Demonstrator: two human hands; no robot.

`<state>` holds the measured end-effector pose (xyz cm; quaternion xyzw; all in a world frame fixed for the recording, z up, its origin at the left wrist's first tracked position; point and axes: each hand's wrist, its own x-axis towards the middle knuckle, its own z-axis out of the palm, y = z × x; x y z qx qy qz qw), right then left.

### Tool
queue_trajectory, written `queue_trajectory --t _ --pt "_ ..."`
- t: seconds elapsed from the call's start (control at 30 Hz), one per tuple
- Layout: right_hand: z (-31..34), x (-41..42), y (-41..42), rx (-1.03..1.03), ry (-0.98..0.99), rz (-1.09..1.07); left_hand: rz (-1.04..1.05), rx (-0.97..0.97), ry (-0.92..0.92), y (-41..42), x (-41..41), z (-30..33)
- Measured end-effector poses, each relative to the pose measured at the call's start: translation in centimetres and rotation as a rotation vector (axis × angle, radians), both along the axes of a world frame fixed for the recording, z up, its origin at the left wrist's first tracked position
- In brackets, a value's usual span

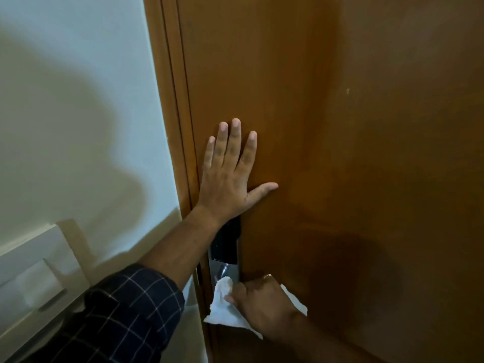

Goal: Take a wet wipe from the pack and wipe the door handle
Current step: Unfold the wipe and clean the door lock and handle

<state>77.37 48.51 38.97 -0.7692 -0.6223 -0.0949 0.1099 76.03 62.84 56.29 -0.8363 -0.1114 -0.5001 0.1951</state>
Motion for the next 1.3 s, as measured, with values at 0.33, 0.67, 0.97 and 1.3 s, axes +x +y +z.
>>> queue_trajectory --t 0.33,0.67,0.97,1.3 --pt "0.8 -3.4 5.2 -0.08 0.141 -0.296 -0.052 0.107 -0.115 1.2 1.1 0.4" --pt "1.2 1.5 -1.5 -0.002 -0.216 0.265 -0.041 0.094 -0.105 1.2 1.0 0.4" --pt "0.0 4.4 -5.9 0.101 -0.11 0.305 -0.042 0.094 -0.131 2.1 1.2 0.1" --pt "-1.8 -1.4 -2.7 0.04 -0.337 0.159 -0.05 0.089 -0.146 1.3 1.2 0.1"
